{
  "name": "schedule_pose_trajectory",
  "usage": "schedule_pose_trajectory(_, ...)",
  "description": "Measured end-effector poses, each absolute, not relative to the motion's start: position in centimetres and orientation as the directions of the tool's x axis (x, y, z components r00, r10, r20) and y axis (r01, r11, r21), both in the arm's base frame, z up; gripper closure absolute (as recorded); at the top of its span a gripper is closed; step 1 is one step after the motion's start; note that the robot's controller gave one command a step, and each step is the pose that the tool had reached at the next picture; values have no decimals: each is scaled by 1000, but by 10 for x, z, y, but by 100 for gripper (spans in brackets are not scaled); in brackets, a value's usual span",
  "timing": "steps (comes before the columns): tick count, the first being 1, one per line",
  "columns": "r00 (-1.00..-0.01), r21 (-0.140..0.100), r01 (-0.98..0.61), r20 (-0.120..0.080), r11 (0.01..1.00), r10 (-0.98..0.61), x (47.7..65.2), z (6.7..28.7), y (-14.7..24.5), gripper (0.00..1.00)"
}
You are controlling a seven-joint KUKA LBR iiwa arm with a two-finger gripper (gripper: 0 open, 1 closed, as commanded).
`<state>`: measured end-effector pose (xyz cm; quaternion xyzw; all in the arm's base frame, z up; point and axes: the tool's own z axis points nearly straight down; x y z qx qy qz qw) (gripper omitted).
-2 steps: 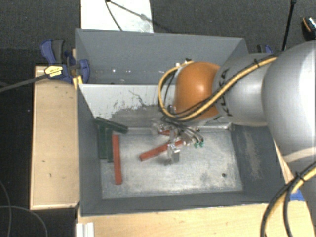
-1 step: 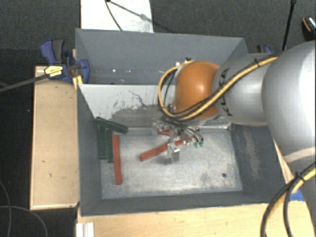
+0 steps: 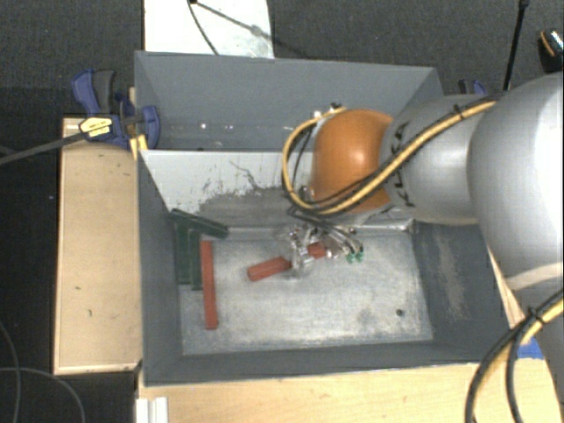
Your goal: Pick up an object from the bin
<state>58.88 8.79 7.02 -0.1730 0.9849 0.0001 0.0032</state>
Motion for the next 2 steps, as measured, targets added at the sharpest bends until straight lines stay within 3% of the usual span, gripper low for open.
schedule_pose_trajectory(1, -940, -1, -342, -8, 940, -342, 590, 73, 88, 100)
schedule_pose_trajectory(2, -940, -2, -342, -8, 940, -342, 591, 99, 88, 100)
